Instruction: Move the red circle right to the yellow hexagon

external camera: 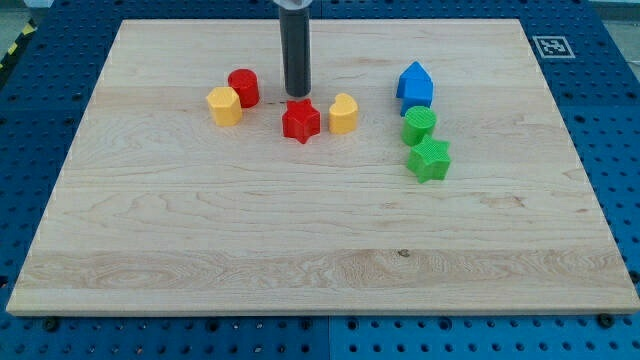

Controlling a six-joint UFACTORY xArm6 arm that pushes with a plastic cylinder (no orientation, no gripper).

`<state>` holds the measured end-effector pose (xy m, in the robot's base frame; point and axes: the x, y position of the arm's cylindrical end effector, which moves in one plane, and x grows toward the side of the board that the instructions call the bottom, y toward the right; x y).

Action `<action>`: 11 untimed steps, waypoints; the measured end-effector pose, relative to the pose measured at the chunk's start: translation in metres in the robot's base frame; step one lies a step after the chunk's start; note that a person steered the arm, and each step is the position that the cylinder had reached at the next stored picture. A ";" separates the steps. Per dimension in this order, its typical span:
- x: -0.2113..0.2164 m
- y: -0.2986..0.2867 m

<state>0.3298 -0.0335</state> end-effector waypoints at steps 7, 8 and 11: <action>-0.026 -0.126; -0.026 -0.104; 0.001 -0.079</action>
